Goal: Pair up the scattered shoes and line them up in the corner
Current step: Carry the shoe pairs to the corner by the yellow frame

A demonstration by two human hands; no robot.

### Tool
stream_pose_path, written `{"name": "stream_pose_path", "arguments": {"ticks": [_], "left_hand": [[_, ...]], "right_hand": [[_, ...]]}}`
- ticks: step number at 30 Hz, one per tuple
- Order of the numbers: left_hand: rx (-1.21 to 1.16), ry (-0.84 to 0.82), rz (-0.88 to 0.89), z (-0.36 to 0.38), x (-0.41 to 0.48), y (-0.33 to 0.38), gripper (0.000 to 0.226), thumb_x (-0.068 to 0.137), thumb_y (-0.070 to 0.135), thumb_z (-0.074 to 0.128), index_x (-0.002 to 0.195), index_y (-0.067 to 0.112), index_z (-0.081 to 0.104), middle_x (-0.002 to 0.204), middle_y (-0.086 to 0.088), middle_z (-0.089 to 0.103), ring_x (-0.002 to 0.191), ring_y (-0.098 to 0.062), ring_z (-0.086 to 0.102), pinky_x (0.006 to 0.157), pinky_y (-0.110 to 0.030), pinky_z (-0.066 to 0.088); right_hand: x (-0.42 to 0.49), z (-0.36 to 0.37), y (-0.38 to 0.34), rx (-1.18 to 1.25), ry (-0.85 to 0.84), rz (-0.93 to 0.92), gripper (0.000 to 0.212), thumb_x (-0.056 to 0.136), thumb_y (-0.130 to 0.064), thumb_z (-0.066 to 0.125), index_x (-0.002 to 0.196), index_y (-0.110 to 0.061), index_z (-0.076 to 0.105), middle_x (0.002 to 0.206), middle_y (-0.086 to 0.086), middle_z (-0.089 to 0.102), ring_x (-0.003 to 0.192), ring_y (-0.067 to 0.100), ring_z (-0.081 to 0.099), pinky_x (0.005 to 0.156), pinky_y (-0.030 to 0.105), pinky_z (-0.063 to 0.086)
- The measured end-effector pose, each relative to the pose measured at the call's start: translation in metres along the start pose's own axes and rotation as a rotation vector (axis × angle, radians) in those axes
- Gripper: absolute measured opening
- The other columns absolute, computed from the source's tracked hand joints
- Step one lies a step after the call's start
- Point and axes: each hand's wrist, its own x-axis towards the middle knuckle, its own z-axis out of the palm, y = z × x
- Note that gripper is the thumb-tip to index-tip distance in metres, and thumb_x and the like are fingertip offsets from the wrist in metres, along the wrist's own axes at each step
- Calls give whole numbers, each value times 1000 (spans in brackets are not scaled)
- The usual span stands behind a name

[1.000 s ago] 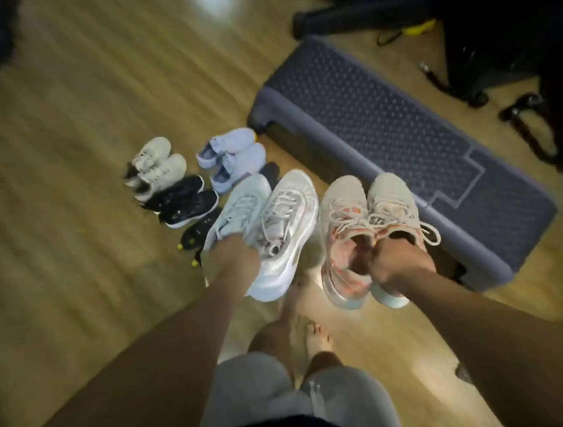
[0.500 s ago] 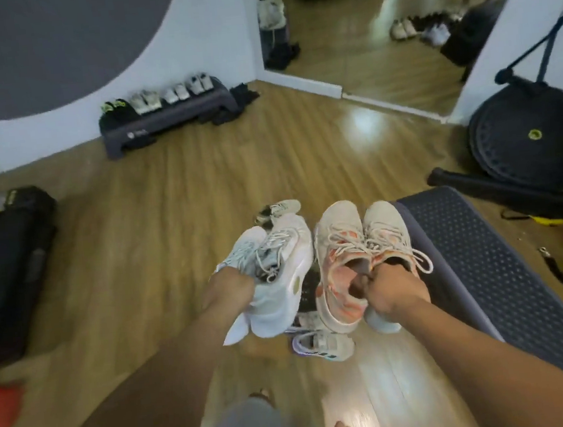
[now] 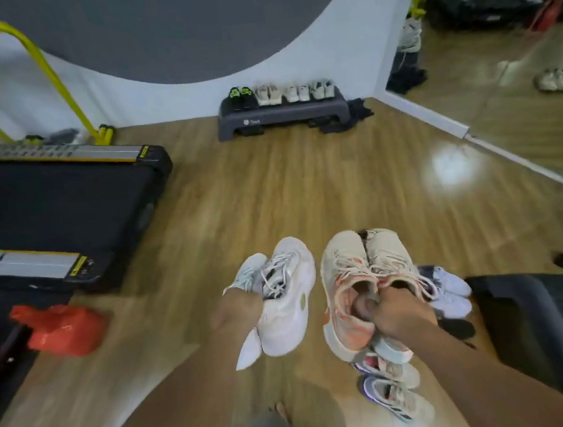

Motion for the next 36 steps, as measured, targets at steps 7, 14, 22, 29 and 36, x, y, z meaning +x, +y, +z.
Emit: {"name": "stream_pose_path", "arguments": {"ticks": [7, 14, 22, 29, 36], "left_hand": [[-64, 69, -38, -82, 56, -26, 46, 88, 42, 45, 105, 5, 66, 106, -16, 67, 101, -35, 63, 85, -37, 51], [-93, 139, -130, -128, 103, -15, 40, 96, 33, 48, 112, 1, 66, 114, -19, 66, 108, -36, 62, 83, -35, 47], [-8, 141, -217, -172, 183, 53, 33, 78, 39, 44, 83, 14, 64, 93, -7, 67, 86, -26, 63, 75, -32, 49], [-75, 170, -174, -187, 256, 140, 27, 84, 31, 46, 80, 12, 64, 88, -5, 66, 85, -26, 63, 78, -32, 51], [34, 115, -104, -200, 339, 186, 30, 94, 19, 41, 74, 12, 63, 93, -10, 67, 93, -26, 64, 79, -32, 51]], "right_hand": [[42, -6, -100, -82, 12, -93, 45, 96, -47, 35, 115, -15, 61, 121, 11, 62, 110, 32, 60, 83, 36, 42], [112, -29, -163, -126, 11, -155, 44, 95, -47, 38, 120, -18, 59, 127, 10, 59, 113, 31, 58, 84, 37, 43], [227, -77, -213, -54, -25, -172, 48, 92, -47, 36, 124, -19, 59, 131, 7, 59, 118, 29, 56, 84, 35, 37], [312, -120, -238, -76, -7, -210, 47, 93, -49, 38, 122, -21, 61, 129, 4, 61, 117, 26, 57, 88, 34, 43], [388, -130, -275, -97, -35, -174, 48, 96, -51, 34, 125, -21, 58, 128, 3, 61, 115, 25, 58, 89, 35, 46]]}}
